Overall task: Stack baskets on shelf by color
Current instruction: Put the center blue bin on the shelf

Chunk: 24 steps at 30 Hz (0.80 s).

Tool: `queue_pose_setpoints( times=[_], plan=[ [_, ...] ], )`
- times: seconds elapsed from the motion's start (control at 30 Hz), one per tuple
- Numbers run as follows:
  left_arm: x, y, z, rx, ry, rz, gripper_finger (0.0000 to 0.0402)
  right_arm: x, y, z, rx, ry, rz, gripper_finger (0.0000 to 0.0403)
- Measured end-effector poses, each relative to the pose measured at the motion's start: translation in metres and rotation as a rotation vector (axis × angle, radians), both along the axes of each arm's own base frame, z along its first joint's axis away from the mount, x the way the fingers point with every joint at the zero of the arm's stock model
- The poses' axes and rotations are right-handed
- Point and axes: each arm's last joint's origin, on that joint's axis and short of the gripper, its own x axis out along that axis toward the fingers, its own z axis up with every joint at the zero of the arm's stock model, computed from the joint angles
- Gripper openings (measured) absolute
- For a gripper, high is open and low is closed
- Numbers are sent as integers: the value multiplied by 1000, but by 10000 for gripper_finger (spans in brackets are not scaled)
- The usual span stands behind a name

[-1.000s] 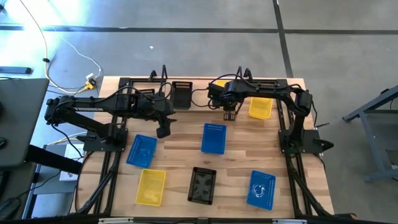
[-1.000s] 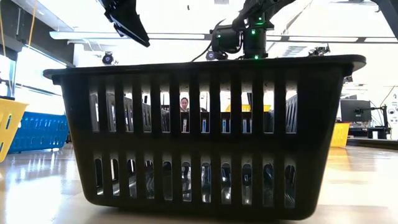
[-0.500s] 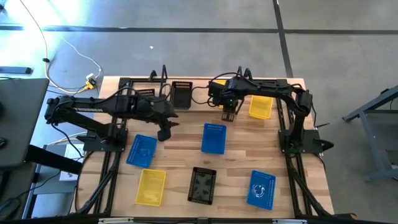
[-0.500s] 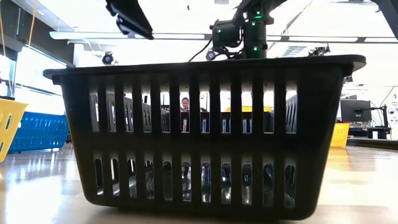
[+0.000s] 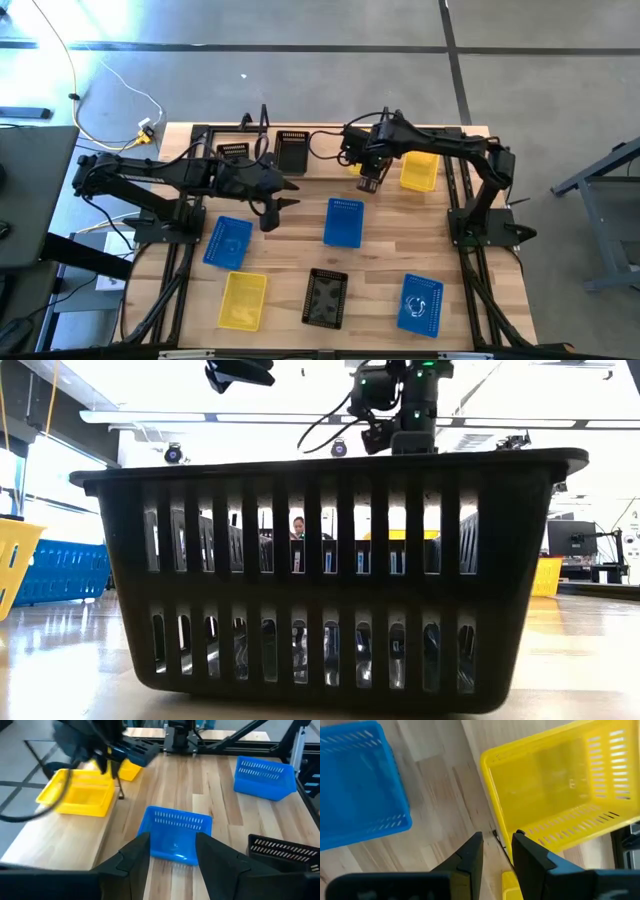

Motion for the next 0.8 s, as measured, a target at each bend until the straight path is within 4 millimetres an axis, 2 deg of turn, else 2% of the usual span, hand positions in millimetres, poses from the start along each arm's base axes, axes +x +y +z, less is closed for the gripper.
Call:
queue_pose_setpoints(
  times=[0.2, 0.43, 0.57, 0.8],
  plan=[
    [21, -8, -10, -7, -23, -46, 145, -10, 6, 21, -12, -86, -62, 89],
    [59, -20, -29, 59, -83, -125, 145, -19, 8, 44, -43, -235, -206, 89],
    [76, -26, -47, 88, -70, -164, 145, -26, 9, 54, -89, -281, -302, 89],
    [95, -32, -79, 88, 11, -189, 145, -32, 11, 62, -83, -330, -383, 89]
  ],
)
